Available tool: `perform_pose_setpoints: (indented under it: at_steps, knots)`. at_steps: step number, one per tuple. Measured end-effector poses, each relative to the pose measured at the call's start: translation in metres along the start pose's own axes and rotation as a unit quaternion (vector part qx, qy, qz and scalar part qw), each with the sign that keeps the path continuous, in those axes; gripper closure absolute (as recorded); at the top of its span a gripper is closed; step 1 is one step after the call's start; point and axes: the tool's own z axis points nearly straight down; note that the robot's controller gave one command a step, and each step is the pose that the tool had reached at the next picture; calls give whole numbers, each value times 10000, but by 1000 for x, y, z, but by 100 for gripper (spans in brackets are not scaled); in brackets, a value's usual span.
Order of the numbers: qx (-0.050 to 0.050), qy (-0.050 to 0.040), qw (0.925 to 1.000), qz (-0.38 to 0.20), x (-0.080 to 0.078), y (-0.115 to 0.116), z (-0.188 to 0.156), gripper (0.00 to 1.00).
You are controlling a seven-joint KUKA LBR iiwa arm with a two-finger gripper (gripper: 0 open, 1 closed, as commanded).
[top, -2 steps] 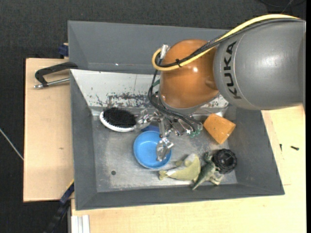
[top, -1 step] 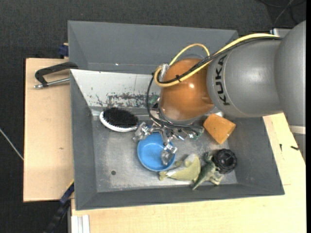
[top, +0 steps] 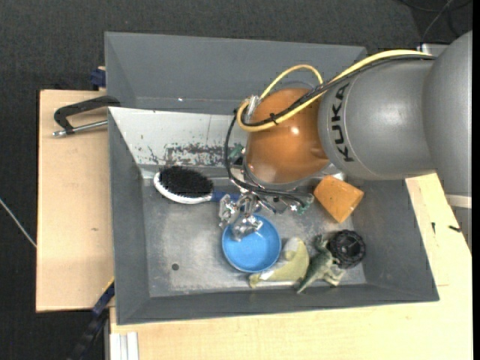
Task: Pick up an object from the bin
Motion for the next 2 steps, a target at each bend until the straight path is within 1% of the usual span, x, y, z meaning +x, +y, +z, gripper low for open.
perform_pose_setpoints:
  at_steps: [1, 2]
  knots:
    - [-9, 30, 10000, 4, 3, 0, 3, 0]
    - [-27, 16, 9994, 353, 4, -23, 4, 0]
